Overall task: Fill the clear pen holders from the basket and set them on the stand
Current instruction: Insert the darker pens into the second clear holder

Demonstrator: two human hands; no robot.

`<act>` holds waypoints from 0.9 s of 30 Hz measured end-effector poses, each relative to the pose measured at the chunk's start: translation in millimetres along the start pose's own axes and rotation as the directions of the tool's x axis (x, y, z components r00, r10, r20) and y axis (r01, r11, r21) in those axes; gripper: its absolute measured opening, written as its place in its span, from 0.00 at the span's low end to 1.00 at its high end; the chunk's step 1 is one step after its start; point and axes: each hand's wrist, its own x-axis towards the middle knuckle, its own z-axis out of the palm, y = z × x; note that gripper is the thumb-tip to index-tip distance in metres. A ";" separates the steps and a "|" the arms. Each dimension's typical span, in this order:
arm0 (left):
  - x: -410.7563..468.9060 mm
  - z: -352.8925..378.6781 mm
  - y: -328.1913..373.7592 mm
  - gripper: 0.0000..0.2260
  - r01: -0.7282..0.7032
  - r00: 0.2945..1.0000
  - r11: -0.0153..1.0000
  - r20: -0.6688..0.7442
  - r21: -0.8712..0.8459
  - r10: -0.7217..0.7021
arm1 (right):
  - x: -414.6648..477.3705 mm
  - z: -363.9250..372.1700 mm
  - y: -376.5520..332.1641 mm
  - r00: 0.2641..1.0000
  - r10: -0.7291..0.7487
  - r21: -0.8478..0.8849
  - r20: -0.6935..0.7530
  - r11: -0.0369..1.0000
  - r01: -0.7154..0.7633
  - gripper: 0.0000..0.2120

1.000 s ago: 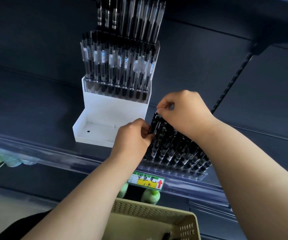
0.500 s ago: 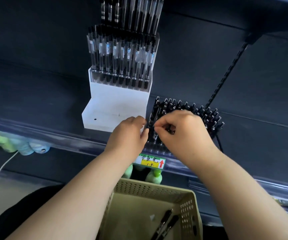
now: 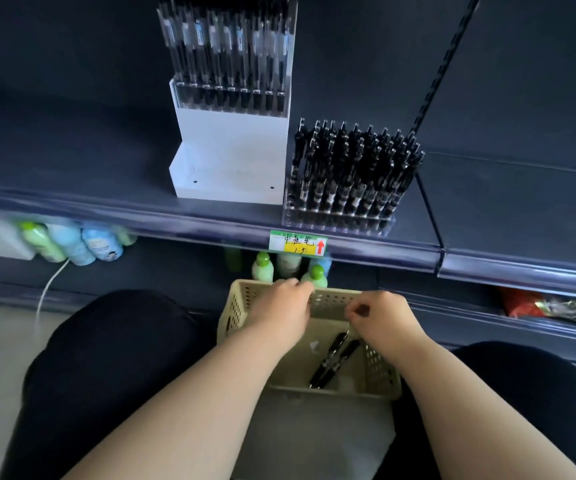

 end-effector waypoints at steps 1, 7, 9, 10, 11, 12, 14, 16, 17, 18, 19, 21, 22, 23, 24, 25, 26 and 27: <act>-0.7 8.8 -0.9 0.14 0.027 0.997 1.000 0.068 0.012 -0.028 | -1.1 3.4 5.4 0.999 0.023 -0.042 0.037 0.999 -0.021 0.08; 2.2 67.9 -2.7 0.12 0.263 0.916 0.962 0.331 -0.073 -0.226 | 7.8 31.0 34.3 0.971 0.171 -0.191 0.166 0.972 -0.138 0.10; 4.3 85.0 -4.0 0.10 0.356 0.886 0.925 0.364 -0.137 -0.287 | 12.1 46.3 43.6 0.948 0.209 -0.305 0.241 0.943 -0.131 0.11; 6.1 93.6 -4.0 0.09 0.384 0.873 0.910 0.383 -0.158 -0.302 | 13.7 52.9 46.5 0.941 0.213 -0.357 0.263 0.928 -0.111 0.12; 8.4 100.7 -3.8 0.08 0.401 0.865 0.898 0.398 -0.183 -0.305 | 15.0 58.1 48.8 0.935 0.221 -0.386 0.276 0.917 -0.103 0.13; 10.9 107.9 -3.1 0.08 0.407 0.864 0.891 0.402 -0.200 -0.304 | 19.1 64.3 52.3 0.930 0.220 -0.414 0.295 0.906 -0.083 0.14; 14.7 119.6 -2.0 0.09 0.439 0.854 0.865 0.412 -0.243 -0.318 | 24.1 73.0 54.1 0.916 0.235 -0.458 0.326 0.887 -0.065 0.15; 21.7 130.5 -1.1 0.09 0.481 0.841 0.827 0.422 -0.293 -0.339 | 28.3 81.6 53.8 0.889 0.298 -0.440 0.349 0.889 -0.125 0.16; 25.5 135.5 -0.5 0.10 0.497 0.836 0.808 0.425 -0.315 -0.348 | 31.0 86.2 55.2 0.867 0.338 -0.418 0.366 0.892 -0.171 0.16; 30.2 139.0 -0.3 0.11 0.501 0.836 0.800 0.426 -0.332 -0.347 | 35.3 91.1 56.9 0.854 0.363 -0.406 0.372 0.891 -0.202 0.16; 34.2 141.7 -0.4 0.12 0.501 0.837 0.795 0.425 -0.343 -0.344 | 37.8 94.1 57.7 0.833 0.398 -0.399 0.383 0.885 -0.239 0.16; 42.1 146.9 -1.1 0.14 0.516 0.832 0.777 0.425 -0.359 -0.357 | 45.5 103.1 60.9 0.839 0.376 -0.341 0.394 0.907 -0.246 0.16; 45.6 150.1 -1.7 0.15 0.529 0.825 0.766 0.434 -0.366 -0.362 | 49.3 105.2 60.0 0.823 0.385 -0.348 0.418 0.904 -0.247 0.16; 48.5 153.2 -2.0 0.15 0.542 0.818 0.750 0.445 -0.380 -0.365 | 49.5 105.7 57.9 0.818 0.400 -0.311 0.414 0.906 -0.286 0.16; 50.8 155.7 -1.8 0.15 0.555 0.810 0.728 0.461 -0.403 -0.363 | 52.1 107.9 57.9 0.818 0.418 -0.267 0.394 0.904 -0.333 0.16; 53.1 158.9 -1.0 0.15 0.569 0.801 0.701 0.482 -0.429 -0.355 | 56.4 112.2 61.7 0.810 0.463 -0.138 0.360 0.885 -0.444 0.15; 54.9 161.0 0.4 0.15 0.580 0.794 0.674 0.501 -0.457 -0.343 | 60.5 115.2 64.8 0.797 0.504 -0.050 0.333 0.853 -0.519 0.15; 56.1 162.8 1.0 0.15 0.591 0.788 0.647 0.515 -0.481 -0.337 | 63.6 119.9 69.3 0.799 0.518 0.003 0.304 0.839 -0.544 0.15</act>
